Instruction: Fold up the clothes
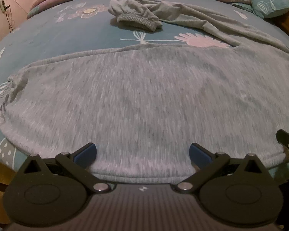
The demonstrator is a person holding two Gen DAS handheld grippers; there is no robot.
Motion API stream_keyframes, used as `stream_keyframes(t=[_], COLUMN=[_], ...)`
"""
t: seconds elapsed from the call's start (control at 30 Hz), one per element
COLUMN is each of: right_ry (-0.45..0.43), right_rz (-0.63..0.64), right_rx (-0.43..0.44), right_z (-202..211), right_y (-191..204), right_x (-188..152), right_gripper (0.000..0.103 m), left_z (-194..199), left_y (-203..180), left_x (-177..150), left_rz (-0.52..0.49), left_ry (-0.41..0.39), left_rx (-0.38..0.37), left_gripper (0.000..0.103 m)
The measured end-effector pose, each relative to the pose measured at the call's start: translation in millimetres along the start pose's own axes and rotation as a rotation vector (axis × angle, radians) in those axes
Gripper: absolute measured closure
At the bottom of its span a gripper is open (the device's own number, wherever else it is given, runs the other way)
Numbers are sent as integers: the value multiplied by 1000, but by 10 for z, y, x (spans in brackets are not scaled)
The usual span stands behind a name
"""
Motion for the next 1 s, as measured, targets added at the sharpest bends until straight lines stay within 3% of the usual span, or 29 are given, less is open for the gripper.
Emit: stream_keyframes(t=[0.1, 0.17, 0.27, 0.37, 0.43, 0.53, 0.67, 0.8, 0.87, 1.0], right_ry=[-27, -96, -185, -115, -43, -1, -24, -78, -107, -135], right_rz=[-40, -56, -43, -131, -225, -293, -376, -565, -675, -737], right_rx=[20, 40, -89, -186, -169, -146, -73, 13, 37, 0], right_z=[54, 126, 134, -17, -100, -46, 93, 178, 217, 237], right_y=[-13, -76, -328, -680, -861, -984, -1065, -1225, -1360, -1507], right_x=[48, 170, 343, 320, 203, 79, 39, 98, 120, 108], right_gripper=[0, 0, 0, 0, 0, 0, 0, 0, 0, 0], left_z=[51, 105, 186, 236, 252, 215, 161, 294, 398, 447], left_y=[-97, -241, -536, -825, -962, -1074, -952, -916, -1009, -1280], left_x=[25, 44, 48, 39, 22, -65, -216, -175, -60, 197], left_rz=[-55, -120, -217, -284, -300, -302, -203, -222, -227, -258], left_ry=[-28, -60, -97, -124, -131, -90, -20, -65, -112, -170], left_rx=[30, 30, -6, -51, -87, -124, -187, -161, -203, -277], left_gripper=[1, 1, 1, 1, 1, 1, 1, 1, 1, 1])
Point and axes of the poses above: each gripper's, at about its wrist camera, not at the fingertips, and z roughly against the way its jaws point, y to its left, x to its top, the point moved 10 cm from there along -z, roughly the way its jaws point, and after that the axes turned 1 degree about -x, right-handed, at the moved point
